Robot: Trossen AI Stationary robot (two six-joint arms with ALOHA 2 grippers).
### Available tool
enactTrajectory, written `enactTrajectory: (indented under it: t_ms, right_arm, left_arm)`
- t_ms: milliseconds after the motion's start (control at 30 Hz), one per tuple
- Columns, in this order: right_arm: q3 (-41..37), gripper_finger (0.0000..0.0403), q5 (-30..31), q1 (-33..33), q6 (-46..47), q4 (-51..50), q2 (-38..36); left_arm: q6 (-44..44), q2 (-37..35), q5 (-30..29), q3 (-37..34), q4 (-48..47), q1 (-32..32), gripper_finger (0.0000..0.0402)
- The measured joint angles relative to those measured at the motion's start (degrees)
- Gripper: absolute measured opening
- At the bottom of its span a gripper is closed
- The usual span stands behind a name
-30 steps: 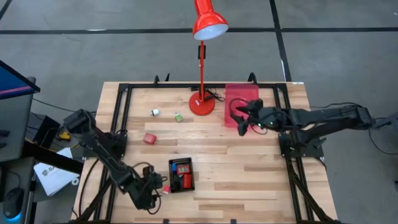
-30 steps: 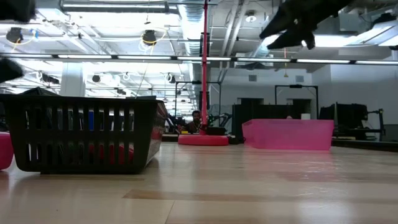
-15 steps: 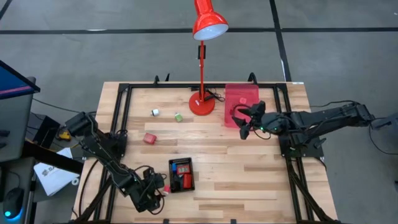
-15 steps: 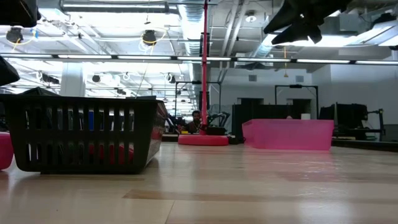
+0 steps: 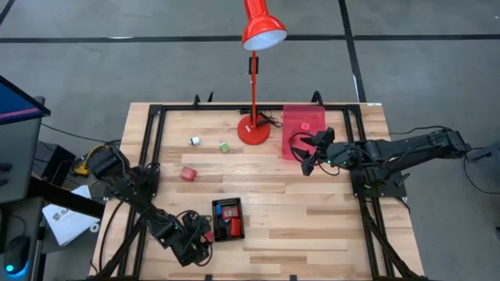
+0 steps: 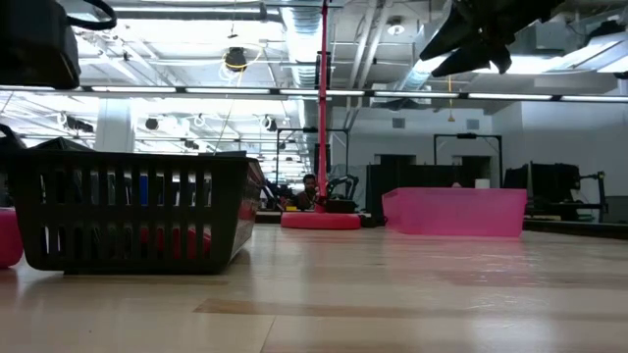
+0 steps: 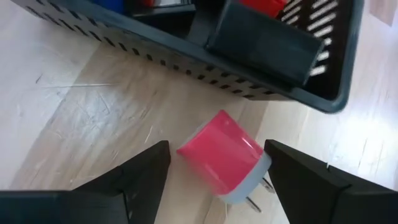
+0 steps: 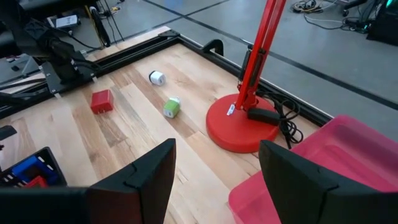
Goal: Pick & Place Office items
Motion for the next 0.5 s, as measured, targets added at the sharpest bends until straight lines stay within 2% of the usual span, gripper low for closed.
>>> enactTrajectory:
  t_ms: [133, 300, 500]
  right_arm:
    - [0.0, 0.0223, 0.1, 0.6, 0.0, 0.0, 0.0]
    - [0.0, 0.0223, 0.8, 2.2, 0.0, 0.0, 0.0]
    - [0.0, 0.0223, 0.8, 4.4, 0.0, 0.0, 0.0]
  left_arm:
    - [-0.6, -0.8, -0.9, 0.0, -0.7, 0.0, 0.0243]
    - [-0.7, -1.6, -1.8, -0.2, -1.9, 0.0, 0.0194]
    - [-0.6, -2.0, -1.7, -0.2, -6.0, 0.1, 0.0194]
